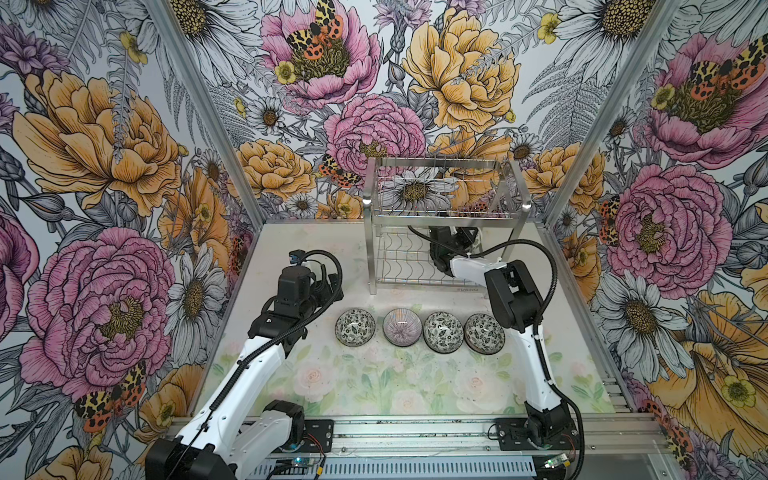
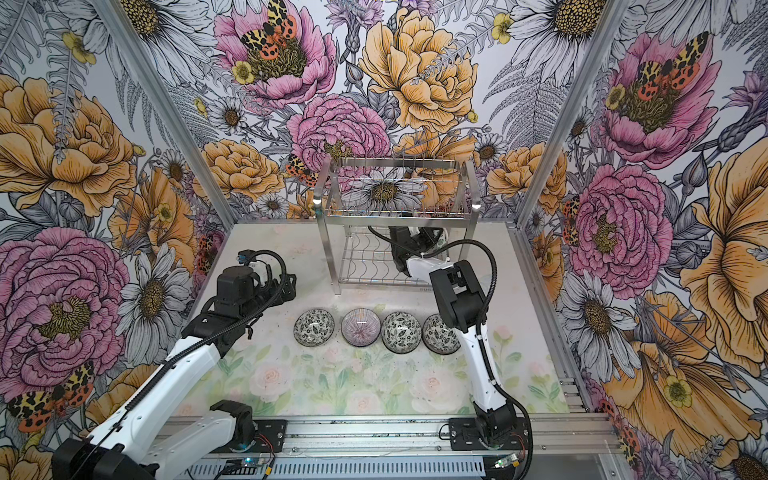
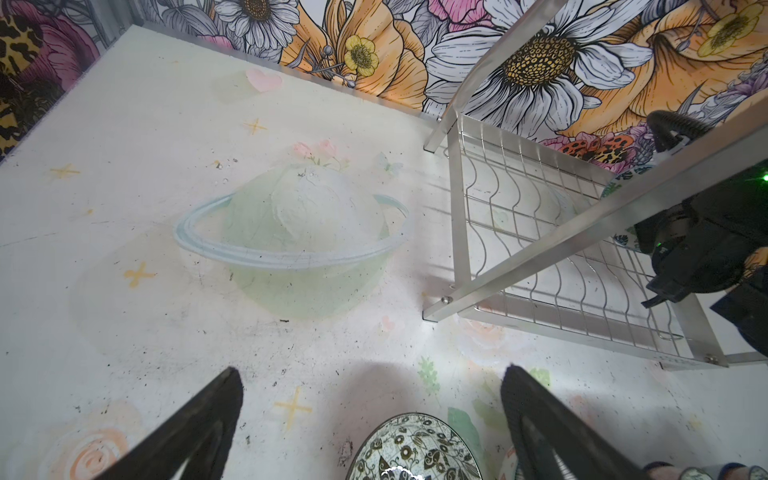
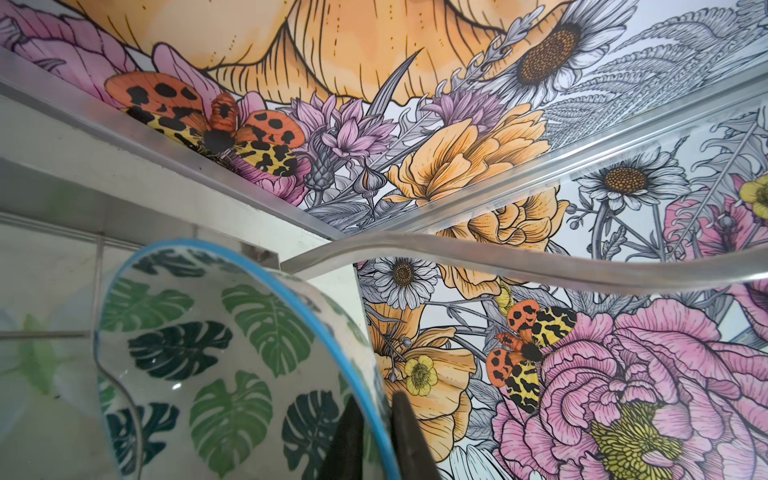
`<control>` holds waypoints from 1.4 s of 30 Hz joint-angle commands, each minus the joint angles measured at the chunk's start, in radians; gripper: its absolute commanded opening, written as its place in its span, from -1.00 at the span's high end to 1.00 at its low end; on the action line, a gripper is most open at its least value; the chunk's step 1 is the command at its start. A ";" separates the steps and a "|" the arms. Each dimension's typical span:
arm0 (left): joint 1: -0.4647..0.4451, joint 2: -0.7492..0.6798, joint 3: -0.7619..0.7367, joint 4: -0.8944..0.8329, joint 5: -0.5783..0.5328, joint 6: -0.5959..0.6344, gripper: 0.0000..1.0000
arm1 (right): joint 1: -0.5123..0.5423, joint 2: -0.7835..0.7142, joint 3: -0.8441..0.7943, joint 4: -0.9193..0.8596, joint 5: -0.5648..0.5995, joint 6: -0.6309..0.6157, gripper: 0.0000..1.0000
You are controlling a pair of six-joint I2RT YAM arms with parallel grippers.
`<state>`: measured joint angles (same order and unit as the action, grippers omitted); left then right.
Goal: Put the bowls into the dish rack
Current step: 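Lower the green leaf bowl upright into the rack slots with the right gripper, then open and lift the right gripper while the left moves toward the purple striped bowl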
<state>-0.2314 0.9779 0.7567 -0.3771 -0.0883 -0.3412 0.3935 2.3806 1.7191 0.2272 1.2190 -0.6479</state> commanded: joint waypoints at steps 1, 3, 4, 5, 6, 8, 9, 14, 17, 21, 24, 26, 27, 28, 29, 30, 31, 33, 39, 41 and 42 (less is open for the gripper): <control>0.004 -0.006 -0.019 0.023 0.020 -0.016 -0.97 | -0.007 0.003 0.002 -0.100 -0.034 0.015 0.63; 0.004 -0.007 -0.019 0.025 0.018 -0.019 -0.97 | -0.005 -0.005 0.000 -0.104 -0.036 0.014 0.57; 0.003 -0.006 -0.019 0.024 0.019 -0.019 -0.97 | -0.004 -0.010 -0.001 -0.104 -0.035 0.013 0.52; 0.002 -0.007 -0.019 0.024 0.019 -0.019 -0.97 | -0.002 -0.013 -0.001 -0.106 -0.037 0.013 0.47; 0.003 -0.007 -0.019 0.025 0.018 -0.019 -0.97 | -0.001 -0.019 -0.004 -0.106 -0.039 0.012 0.44; 0.000 -0.008 -0.019 0.023 0.018 -0.019 -0.97 | 0.002 -0.028 -0.006 -0.106 -0.041 0.011 0.38; -0.001 -0.009 -0.020 0.023 0.018 -0.019 -0.97 | 0.005 -0.032 -0.007 -0.109 -0.042 0.013 0.33; -0.005 -0.013 -0.024 0.021 0.012 -0.019 -0.97 | 0.018 -0.046 -0.006 -0.109 -0.047 0.006 0.14; -0.007 -0.013 -0.021 0.022 0.013 -0.019 -0.97 | 0.027 -0.054 -0.002 -0.109 -0.050 0.001 0.02; -0.006 -0.013 -0.018 0.021 0.015 -0.019 -0.97 | 0.037 -0.057 0.007 -0.106 -0.052 -0.010 -0.11; -0.006 -0.012 -0.017 0.022 0.015 -0.020 -0.97 | 0.046 -0.061 0.014 -0.106 -0.055 -0.022 -0.21; -0.007 -0.011 -0.016 0.022 0.015 -0.019 -0.97 | 0.051 -0.066 0.016 -0.106 -0.058 -0.025 -0.26; -0.008 -0.011 -0.017 0.022 0.015 -0.019 -0.97 | 0.053 -0.070 0.016 -0.104 -0.058 -0.027 -0.29; -0.008 -0.010 -0.017 0.021 0.015 -0.019 -0.97 | 0.055 -0.074 0.017 -0.104 -0.060 -0.028 -0.31; -0.008 -0.011 -0.017 0.022 0.015 -0.020 -0.97 | 0.057 -0.078 0.014 -0.105 -0.064 -0.028 -0.34; -0.008 -0.013 -0.017 0.021 0.015 -0.019 -0.97 | 0.057 -0.082 0.014 -0.106 -0.067 -0.027 -0.36; -0.009 -0.015 -0.019 0.021 0.013 -0.019 -0.97 | 0.059 -0.085 0.013 -0.106 -0.069 -0.028 -0.38; -0.009 -0.019 -0.021 0.021 0.009 -0.019 -0.97 | 0.063 -0.096 0.007 -0.109 -0.076 -0.027 -0.42; -0.014 -0.030 -0.023 0.018 0.003 -0.021 -0.97 | 0.084 -0.142 -0.021 -0.114 -0.104 -0.022 -0.54; -0.016 -0.034 -0.021 0.011 -0.002 -0.021 -0.97 | 0.095 -0.165 -0.039 -0.113 -0.123 -0.021 -0.61; -0.016 -0.037 -0.019 0.008 -0.006 -0.021 -0.97 | 0.103 -0.181 -0.053 -0.116 -0.138 -0.014 -0.69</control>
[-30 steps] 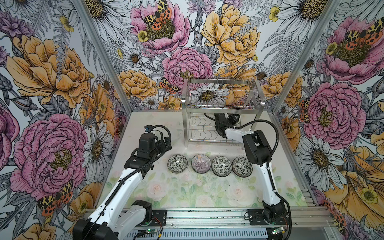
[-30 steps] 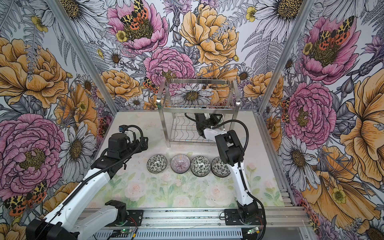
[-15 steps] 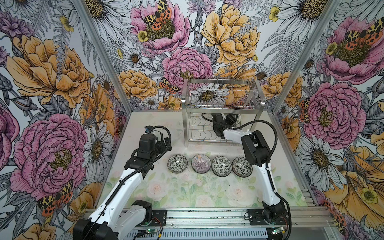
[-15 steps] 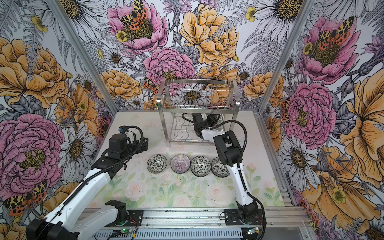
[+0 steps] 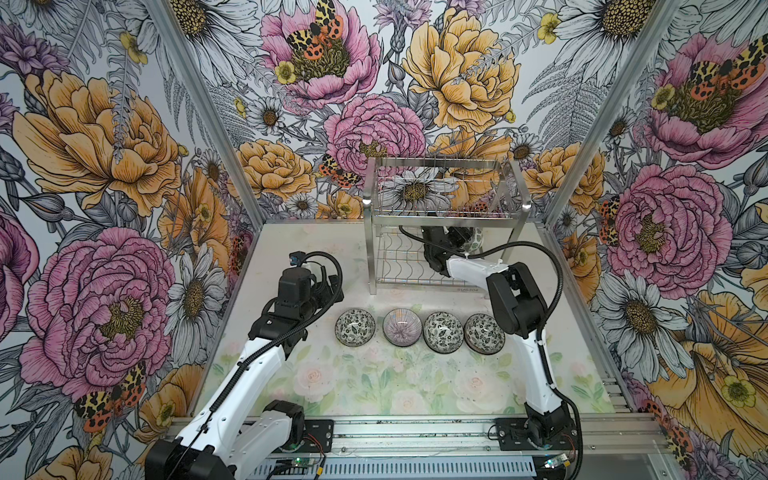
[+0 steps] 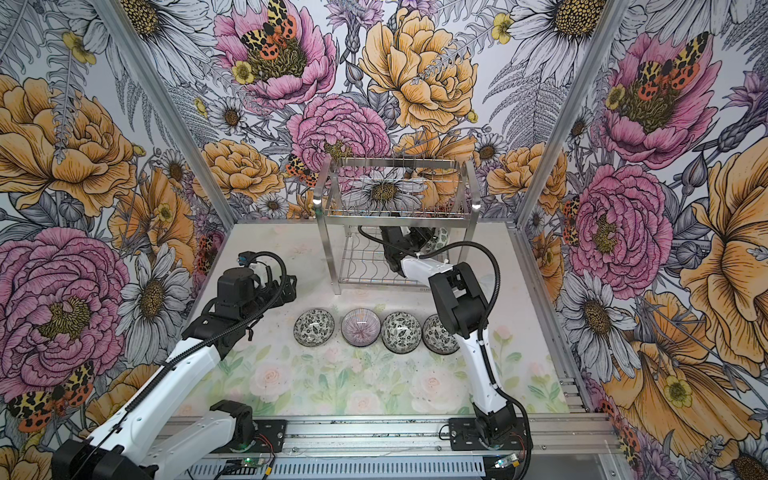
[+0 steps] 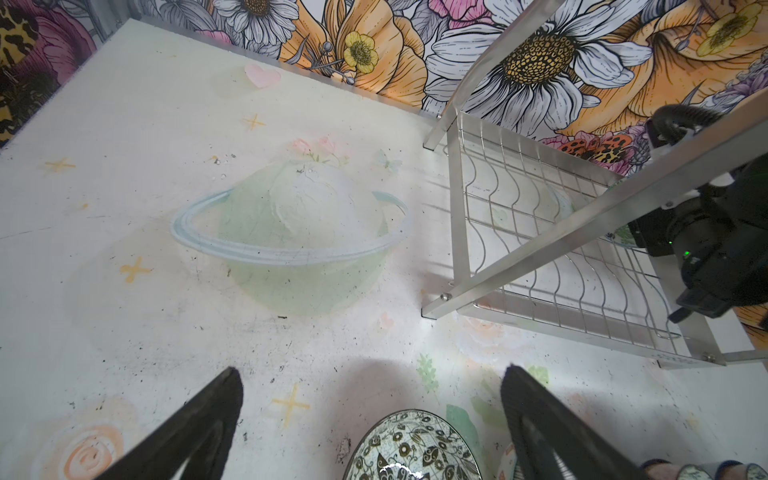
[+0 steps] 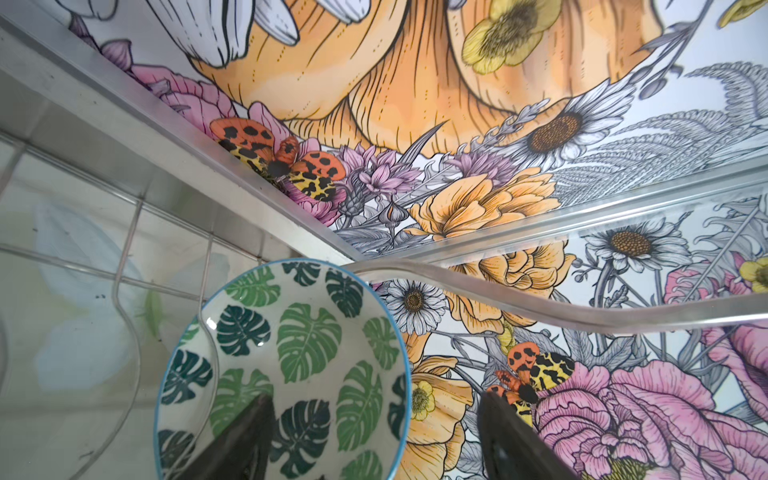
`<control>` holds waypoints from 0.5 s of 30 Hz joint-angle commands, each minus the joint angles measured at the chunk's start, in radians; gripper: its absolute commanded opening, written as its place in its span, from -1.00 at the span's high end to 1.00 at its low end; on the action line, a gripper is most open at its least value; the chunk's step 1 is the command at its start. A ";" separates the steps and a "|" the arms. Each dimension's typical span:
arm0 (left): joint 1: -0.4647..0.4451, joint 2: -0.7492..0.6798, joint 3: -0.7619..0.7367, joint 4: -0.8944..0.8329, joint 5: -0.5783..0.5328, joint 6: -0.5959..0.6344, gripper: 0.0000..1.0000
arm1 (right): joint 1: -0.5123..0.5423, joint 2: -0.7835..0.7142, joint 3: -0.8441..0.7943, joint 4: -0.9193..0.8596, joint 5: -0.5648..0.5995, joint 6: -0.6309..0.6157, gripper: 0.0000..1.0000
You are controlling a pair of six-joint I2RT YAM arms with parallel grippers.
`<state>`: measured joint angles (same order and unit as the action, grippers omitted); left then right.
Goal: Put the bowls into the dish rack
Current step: 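Open and lift the right gripper while the left moves toward the purple striped bowl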
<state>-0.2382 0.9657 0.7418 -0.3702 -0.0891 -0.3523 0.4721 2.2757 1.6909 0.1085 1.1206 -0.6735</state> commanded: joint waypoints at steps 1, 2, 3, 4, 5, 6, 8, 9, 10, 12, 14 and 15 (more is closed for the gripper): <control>-0.012 -0.028 -0.002 -0.005 -0.009 -0.008 -0.97 | 0.033 -0.093 -0.037 -0.011 -0.057 0.023 -0.81; -0.016 -0.031 -0.002 -0.007 -0.016 -0.006 -0.97 | 0.045 -0.115 -0.057 -0.021 -0.080 0.039 -0.87; -0.019 -0.033 -0.001 -0.012 -0.022 -0.004 -0.97 | 0.055 -0.136 -0.075 -0.035 -0.103 0.056 -0.98; -0.023 -0.035 0.003 -0.020 -0.030 -0.001 -0.97 | 0.068 -0.161 -0.098 -0.048 -0.128 0.076 -0.99; -0.027 -0.033 0.006 -0.026 -0.037 0.001 -0.97 | 0.082 -0.189 -0.125 -0.061 -0.148 0.098 -0.99; -0.031 -0.032 0.009 -0.030 -0.042 0.003 -0.97 | 0.098 -0.216 -0.153 -0.073 -0.170 0.119 -0.99; -0.041 -0.025 0.021 -0.048 -0.053 0.003 -0.97 | 0.128 -0.264 -0.211 -0.088 -0.205 0.154 -1.00; -0.049 -0.023 0.023 -0.053 -0.063 0.002 -0.97 | 0.143 -0.287 -0.237 -0.089 -0.217 0.168 -0.99; -0.060 -0.021 0.026 -0.056 -0.075 0.003 -0.97 | 0.159 -0.313 -0.275 -0.092 -0.235 0.185 -1.00; -0.076 -0.019 0.033 -0.066 -0.093 0.003 -0.97 | 0.190 -0.355 -0.326 -0.112 -0.260 0.232 -0.99; -0.096 -0.021 0.038 -0.072 -0.095 -0.005 -0.97 | 0.216 -0.407 -0.388 -0.121 -0.286 0.281 -0.99; -0.106 -0.022 0.040 -0.073 -0.095 -0.005 -0.97 | 0.229 -0.431 -0.419 -0.121 -0.295 0.301 -1.00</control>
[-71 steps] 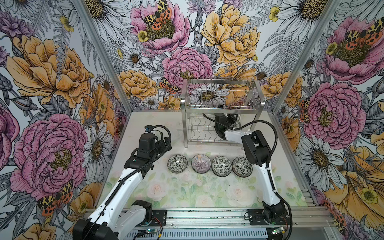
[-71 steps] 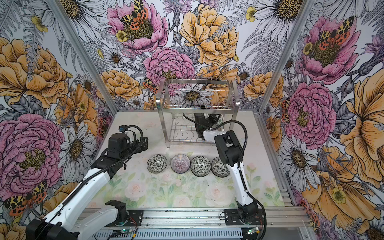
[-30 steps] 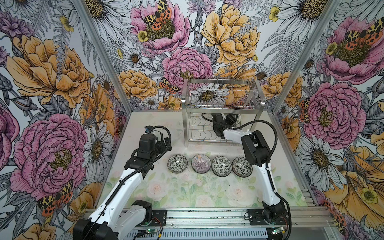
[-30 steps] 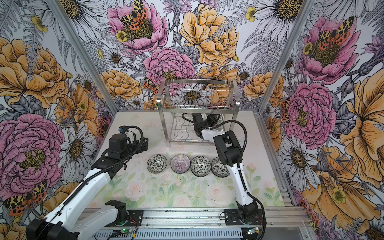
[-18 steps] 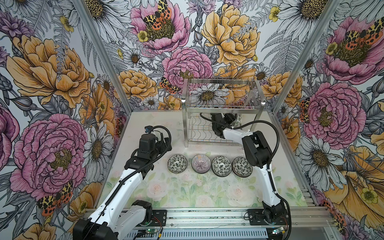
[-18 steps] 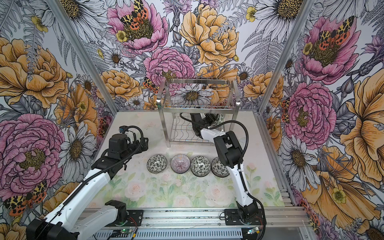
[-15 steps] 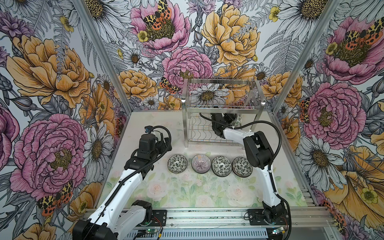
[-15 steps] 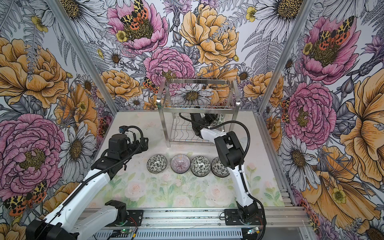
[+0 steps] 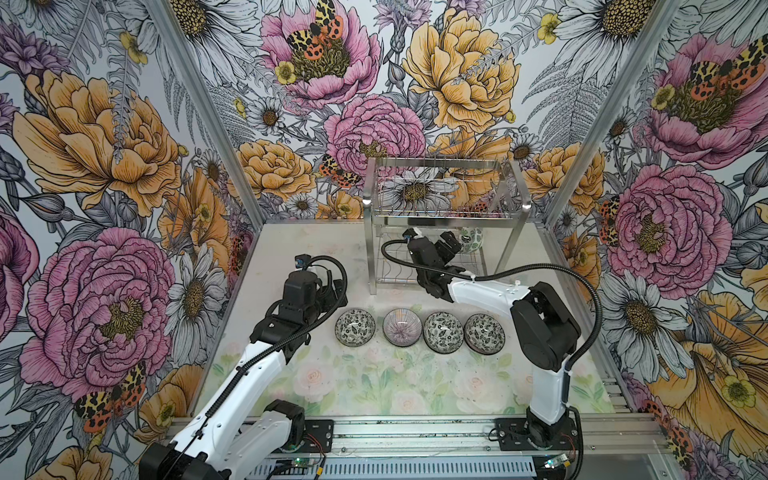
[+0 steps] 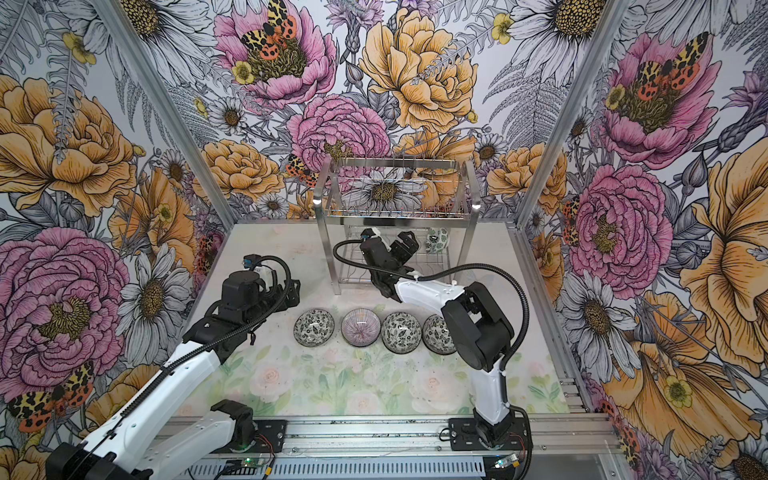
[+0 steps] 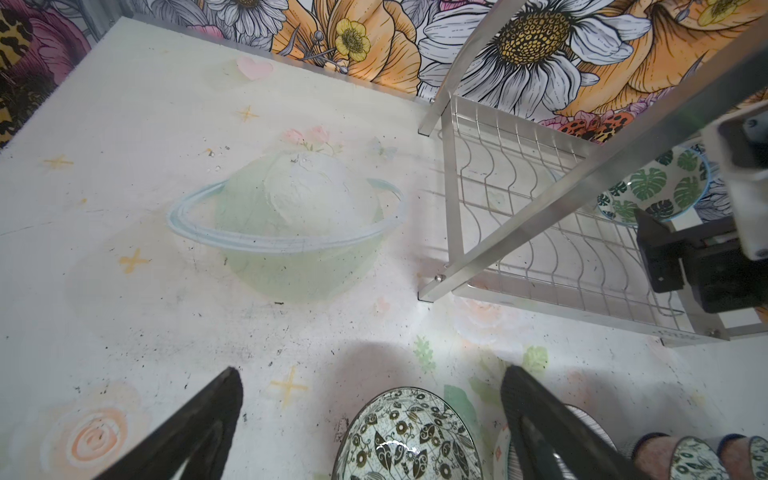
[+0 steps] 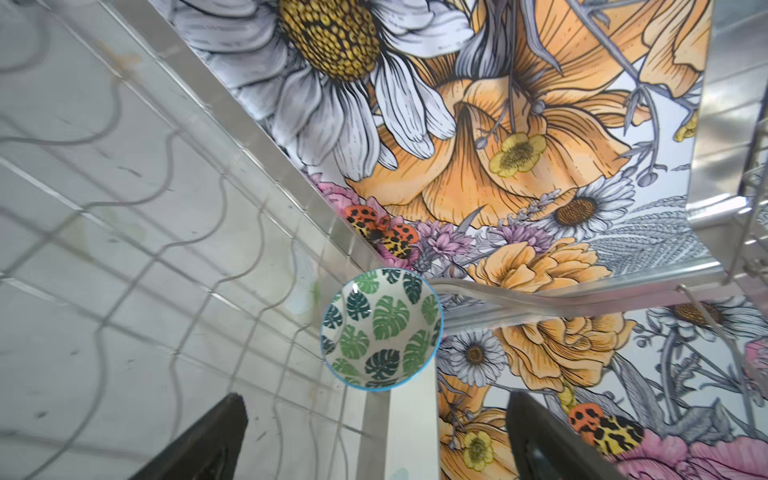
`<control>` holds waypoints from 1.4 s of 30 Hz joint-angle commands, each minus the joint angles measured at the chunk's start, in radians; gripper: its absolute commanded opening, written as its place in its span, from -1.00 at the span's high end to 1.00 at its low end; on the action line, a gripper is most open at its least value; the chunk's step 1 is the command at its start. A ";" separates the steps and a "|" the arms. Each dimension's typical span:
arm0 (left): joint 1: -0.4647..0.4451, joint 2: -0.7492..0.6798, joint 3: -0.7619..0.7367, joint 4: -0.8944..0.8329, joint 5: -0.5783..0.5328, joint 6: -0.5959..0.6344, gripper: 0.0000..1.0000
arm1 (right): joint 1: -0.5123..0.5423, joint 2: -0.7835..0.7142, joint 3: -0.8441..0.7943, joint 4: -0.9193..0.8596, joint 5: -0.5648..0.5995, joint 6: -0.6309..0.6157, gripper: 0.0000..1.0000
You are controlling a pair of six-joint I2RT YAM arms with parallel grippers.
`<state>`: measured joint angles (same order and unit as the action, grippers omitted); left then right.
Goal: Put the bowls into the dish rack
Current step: 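Open and lift the right gripper while the left moves toward the purple striped bowl, then lower the left gripper onto the purple striped bowl's rim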
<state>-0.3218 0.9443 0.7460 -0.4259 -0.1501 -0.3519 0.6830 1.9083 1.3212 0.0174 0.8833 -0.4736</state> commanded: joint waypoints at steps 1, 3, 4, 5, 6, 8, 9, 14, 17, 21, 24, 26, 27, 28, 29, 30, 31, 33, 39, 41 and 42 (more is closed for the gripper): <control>-0.037 -0.001 0.036 -0.016 -0.037 -0.006 -0.97 | 0.030 -0.092 -0.081 -0.030 -0.069 0.125 -0.99; -0.072 0.001 0.038 -0.016 -0.052 -0.001 -0.97 | 0.046 -0.155 -0.138 -0.035 -0.096 0.175 -1.00; -0.090 0.003 0.041 -0.017 -0.052 0.000 -0.97 | 0.052 -0.188 -0.166 -0.041 -0.121 0.204 -0.99; -0.105 0.007 0.045 -0.016 -0.090 -0.001 -0.97 | 0.057 -0.226 -0.192 -0.048 -0.151 0.234 -1.00; -0.119 0.010 0.048 -0.017 -0.098 -0.003 -0.97 | 0.060 -0.258 -0.209 -0.066 -0.179 0.262 -1.00; -0.150 0.018 0.056 -0.018 -0.113 -0.016 -0.97 | 0.067 -0.333 -0.243 -0.111 -0.248 0.329 -1.00; -0.162 0.023 0.061 -0.023 -0.118 -0.024 -0.97 | 0.067 -0.364 -0.253 -0.129 -0.282 0.359 -0.99; -0.200 0.050 0.085 -0.036 -0.124 -0.073 -0.97 | 0.060 -0.536 -0.295 -0.249 -0.382 0.502 -0.99; -0.219 0.085 0.102 -0.046 -0.121 -0.091 -0.97 | 0.039 -0.606 -0.298 -0.335 -0.424 0.588 -1.00; -0.257 0.140 0.121 -0.062 -0.148 -0.101 -0.97 | -0.016 -0.663 -0.326 -0.381 -0.504 0.700 -0.99; -0.318 0.161 0.104 -0.059 -0.237 -0.095 -0.97 | -0.042 -0.685 -0.359 -0.379 -0.504 0.721 -1.00; -0.343 0.170 0.094 -0.054 -0.257 -0.087 -0.97 | -0.043 -0.698 -0.378 -0.367 -0.478 0.719 -1.00; -0.351 0.174 0.091 -0.053 -0.268 -0.084 -0.97 | -0.046 -0.706 -0.391 -0.353 -0.475 0.721 -0.99; -0.360 0.176 0.089 -0.053 -0.269 -0.085 -0.97 | -0.050 -0.713 -0.402 -0.342 -0.477 0.725 -1.00; -0.365 0.177 0.087 -0.055 -0.265 -0.086 -0.97 | -0.059 -0.719 -0.408 -0.340 -0.482 0.735 -1.00; -0.365 0.178 0.086 -0.056 -0.247 -0.094 -0.97 | -0.063 -0.725 -0.410 -0.341 -0.486 0.739 -0.99; -0.365 0.179 0.086 -0.057 -0.230 -0.100 -0.97 | -0.065 -0.730 -0.412 -0.341 -0.485 0.740 -0.99; -0.367 0.183 0.083 -0.052 -0.186 -0.118 -0.97 | -0.068 -0.745 -0.418 -0.341 -0.489 0.734 -0.99; -0.396 0.247 0.072 -0.035 -0.144 -0.143 -0.97 | -0.080 -0.750 -0.428 -0.343 -0.510 0.718 -0.99; -0.409 0.272 0.080 -0.031 -0.135 -0.148 -0.97 | -0.082 -0.747 -0.426 -0.344 -0.515 0.717 -0.99; -0.415 0.285 0.084 -0.031 -0.127 -0.149 -0.97 | -0.082 -0.747 -0.425 -0.344 -0.515 0.715 -1.00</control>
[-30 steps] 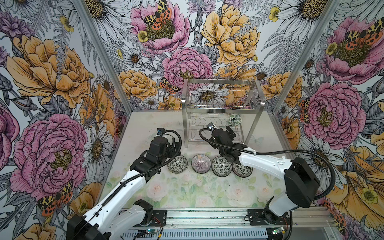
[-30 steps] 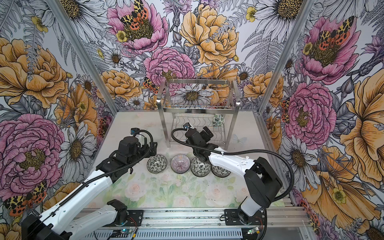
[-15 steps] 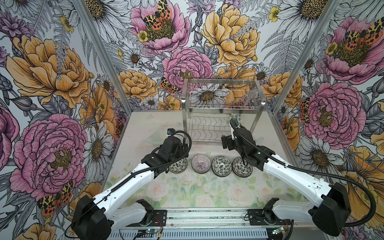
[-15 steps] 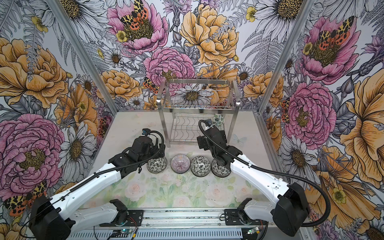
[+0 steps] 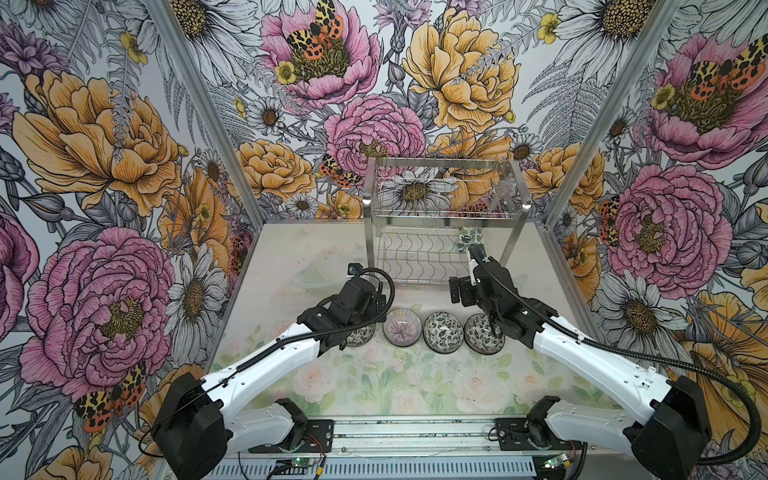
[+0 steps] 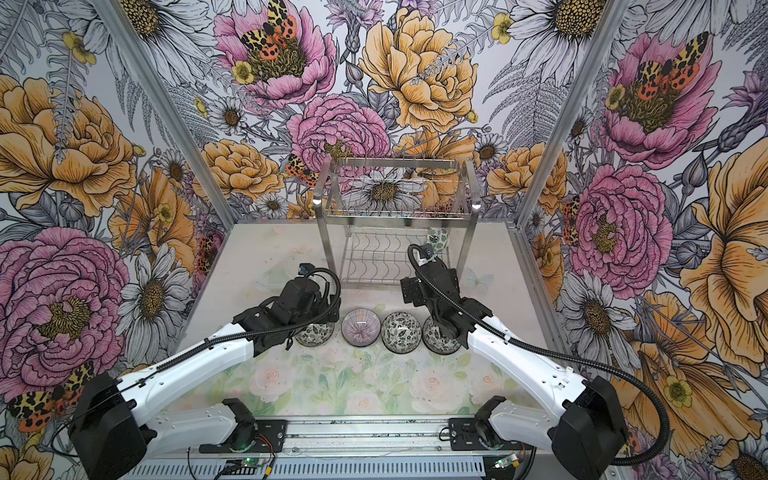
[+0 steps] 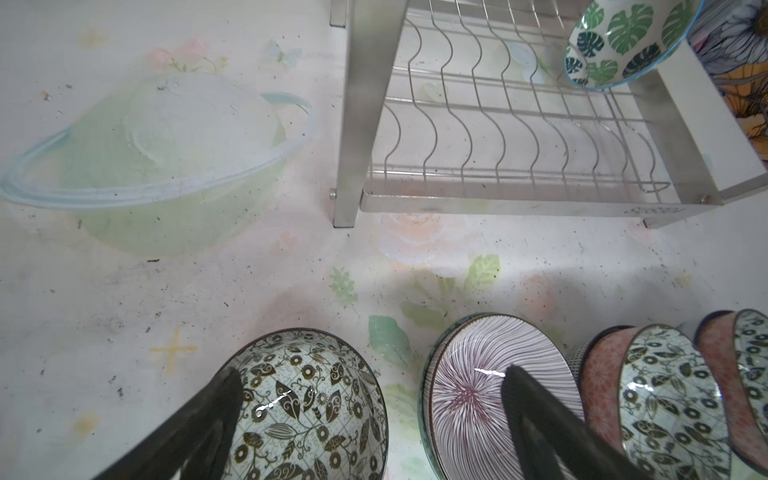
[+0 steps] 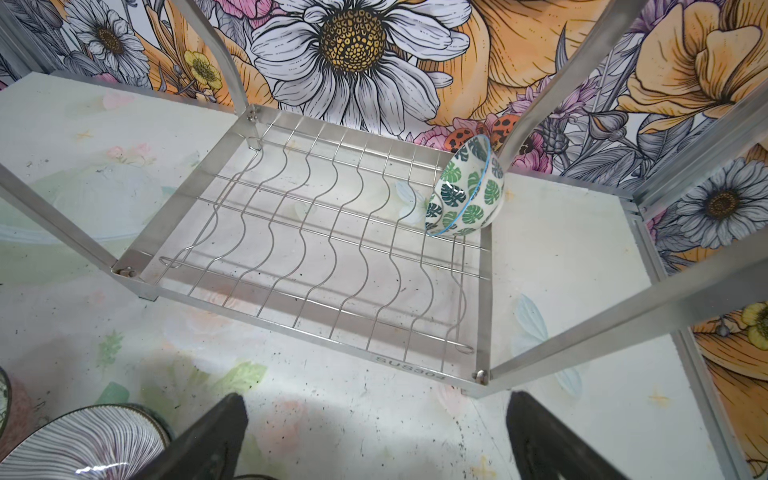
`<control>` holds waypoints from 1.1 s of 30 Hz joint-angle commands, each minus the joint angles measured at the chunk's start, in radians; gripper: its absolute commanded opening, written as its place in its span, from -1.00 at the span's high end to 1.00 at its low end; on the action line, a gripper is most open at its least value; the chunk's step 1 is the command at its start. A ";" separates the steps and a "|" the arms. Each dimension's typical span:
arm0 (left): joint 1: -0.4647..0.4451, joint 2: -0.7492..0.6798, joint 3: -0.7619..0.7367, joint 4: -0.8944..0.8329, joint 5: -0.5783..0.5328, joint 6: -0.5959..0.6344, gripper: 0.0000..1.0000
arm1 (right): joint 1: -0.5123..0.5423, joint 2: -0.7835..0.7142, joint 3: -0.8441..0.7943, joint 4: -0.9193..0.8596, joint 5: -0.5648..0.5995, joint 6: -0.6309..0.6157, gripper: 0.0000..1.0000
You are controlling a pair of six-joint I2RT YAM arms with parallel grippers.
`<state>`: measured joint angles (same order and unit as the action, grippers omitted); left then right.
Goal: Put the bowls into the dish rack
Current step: 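Lower the left gripper onto the purple striped bowl's rim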
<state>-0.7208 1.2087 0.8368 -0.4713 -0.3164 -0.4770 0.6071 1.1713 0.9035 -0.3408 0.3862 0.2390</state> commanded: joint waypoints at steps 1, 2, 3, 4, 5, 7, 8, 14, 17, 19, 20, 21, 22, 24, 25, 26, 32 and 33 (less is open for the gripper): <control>-0.025 0.038 0.003 0.016 0.046 -0.022 -0.97 | -0.008 -0.010 -0.008 0.013 -0.018 0.000 -0.99; -0.034 0.054 0.012 0.017 0.052 -0.019 -0.97 | -0.009 -0.010 -0.008 0.013 -0.018 -0.001 -0.99; -0.038 0.070 0.019 0.017 0.055 -0.017 -0.97 | -0.010 -0.011 -0.008 0.014 -0.018 -0.001 -1.00; -0.041 0.086 0.026 0.017 0.059 -0.015 -0.97 | -0.012 -0.011 -0.008 0.014 -0.020 -0.001 -1.00; -0.044 0.105 0.031 0.016 0.067 -0.017 -0.96 | -0.012 -0.011 -0.008 0.013 -0.018 -0.002 -1.00; -0.048 0.130 0.039 0.018 0.082 -0.019 -0.91 | -0.013 -0.012 -0.011 0.013 -0.018 -0.002 -0.99; -0.048 0.140 0.044 0.018 0.089 -0.020 -0.87 | -0.015 -0.014 -0.014 0.011 -0.018 -0.001 -1.00; -0.067 0.177 0.055 0.017 0.143 -0.021 -0.50 | -0.023 -0.018 -0.021 0.008 -0.017 -0.001 -1.00; -0.081 0.198 0.066 0.017 0.143 -0.023 -0.22 | -0.027 -0.012 -0.021 0.008 -0.017 0.000 -0.99; -0.089 0.216 0.076 0.020 0.143 -0.023 -0.04 | -0.027 -0.008 -0.021 0.008 -0.018 0.000 -0.99; -0.093 0.228 0.080 0.020 0.143 -0.021 0.07 | -0.028 -0.007 -0.020 0.008 -0.020 0.000 -0.99; -0.094 0.237 0.083 0.018 0.143 -0.023 0.13 | -0.028 -0.008 -0.022 0.007 -0.020 0.000 -0.99; -0.095 0.247 0.085 0.018 0.145 -0.024 0.22 | -0.029 -0.006 -0.023 0.008 -0.019 -0.001 -0.99; -0.097 0.261 0.087 0.018 0.140 -0.029 0.36 | -0.030 -0.008 -0.023 0.008 -0.021 -0.001 -0.99; -0.096 0.266 0.087 0.017 0.136 -0.032 0.39 | -0.030 -0.010 -0.024 0.008 -0.021 -0.001 -0.99; -0.096 0.270 0.087 0.014 0.125 -0.035 0.41 | -0.032 -0.010 -0.025 0.008 -0.023 -0.001 -0.99; -0.100 0.288 0.108 -0.031 0.042 -0.042 0.45 | -0.036 -0.010 -0.025 0.007 -0.029 -0.004 -0.99; -0.101 0.288 0.111 -0.032 0.041 -0.042 0.45 | -0.036 -0.011 -0.025 0.008 -0.030 -0.003 -0.99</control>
<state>-0.8154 1.4925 0.9165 -0.4858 -0.2306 -0.4999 0.5808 1.1713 0.8867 -0.3408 0.3683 0.2386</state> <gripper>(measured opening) 0.275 0.995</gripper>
